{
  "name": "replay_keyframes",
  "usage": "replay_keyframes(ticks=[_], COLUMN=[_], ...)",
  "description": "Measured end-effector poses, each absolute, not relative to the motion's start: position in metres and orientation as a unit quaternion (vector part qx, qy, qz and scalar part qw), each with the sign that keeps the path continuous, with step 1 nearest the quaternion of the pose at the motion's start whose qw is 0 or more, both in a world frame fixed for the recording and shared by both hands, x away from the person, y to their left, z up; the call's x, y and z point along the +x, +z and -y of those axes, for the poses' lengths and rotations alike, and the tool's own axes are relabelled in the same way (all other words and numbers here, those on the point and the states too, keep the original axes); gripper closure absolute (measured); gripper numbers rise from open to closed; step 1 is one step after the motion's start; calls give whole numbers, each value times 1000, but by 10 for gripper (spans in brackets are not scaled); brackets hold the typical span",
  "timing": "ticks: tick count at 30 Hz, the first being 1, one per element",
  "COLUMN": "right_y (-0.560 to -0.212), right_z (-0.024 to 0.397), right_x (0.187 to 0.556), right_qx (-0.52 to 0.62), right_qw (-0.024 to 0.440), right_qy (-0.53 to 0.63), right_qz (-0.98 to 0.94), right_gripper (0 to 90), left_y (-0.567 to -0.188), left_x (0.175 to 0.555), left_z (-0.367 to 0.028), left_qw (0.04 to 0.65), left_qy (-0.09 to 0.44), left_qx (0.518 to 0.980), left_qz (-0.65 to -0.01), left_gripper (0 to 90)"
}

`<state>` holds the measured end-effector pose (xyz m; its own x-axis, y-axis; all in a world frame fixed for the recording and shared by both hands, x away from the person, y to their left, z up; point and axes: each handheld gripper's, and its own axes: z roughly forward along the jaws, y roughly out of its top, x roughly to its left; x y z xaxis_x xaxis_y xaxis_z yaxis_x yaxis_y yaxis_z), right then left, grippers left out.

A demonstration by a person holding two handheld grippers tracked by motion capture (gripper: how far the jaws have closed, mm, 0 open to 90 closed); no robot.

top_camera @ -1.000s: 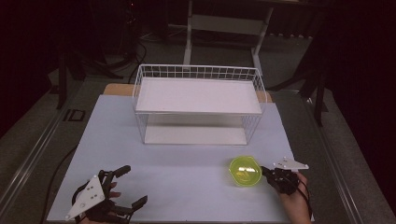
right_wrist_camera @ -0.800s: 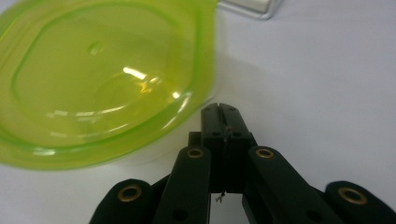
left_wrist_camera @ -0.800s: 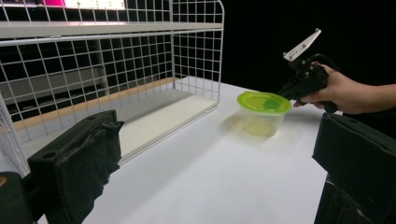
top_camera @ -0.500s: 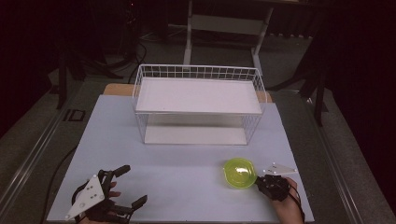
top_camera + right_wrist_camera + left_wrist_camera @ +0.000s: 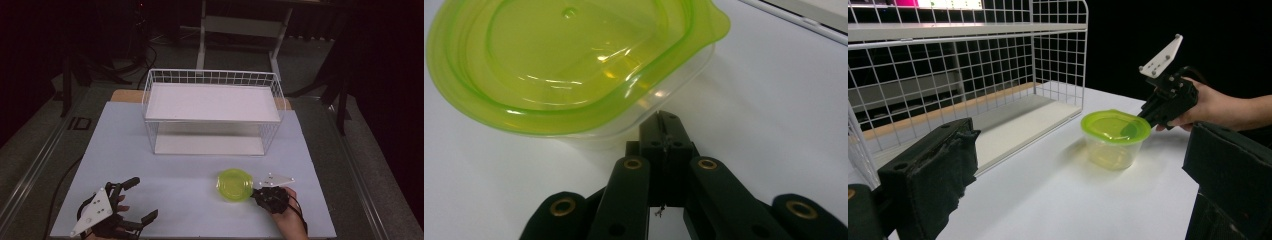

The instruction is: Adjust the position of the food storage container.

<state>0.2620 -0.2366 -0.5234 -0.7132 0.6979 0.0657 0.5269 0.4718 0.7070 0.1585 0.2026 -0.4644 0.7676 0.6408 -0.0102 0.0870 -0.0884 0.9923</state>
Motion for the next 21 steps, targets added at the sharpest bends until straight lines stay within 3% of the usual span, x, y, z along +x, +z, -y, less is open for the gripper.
replay_keyframes(ticks=[10,21], right_y=[-521,-522], right_z=[235,204], right_x=[272,273], right_qx=[377,354], right_qw=[128,113], right_qy=[362,366], right_qz=[-843,-853], right_gripper=[900,900], left_y=[-465,-464], left_x=[158,158], left_z=[-203,-203], left_qw=[624,622], left_qy=[221,222], left_qx=[704,706], left_qz=[-258,-256], left_gripper=[15,15])
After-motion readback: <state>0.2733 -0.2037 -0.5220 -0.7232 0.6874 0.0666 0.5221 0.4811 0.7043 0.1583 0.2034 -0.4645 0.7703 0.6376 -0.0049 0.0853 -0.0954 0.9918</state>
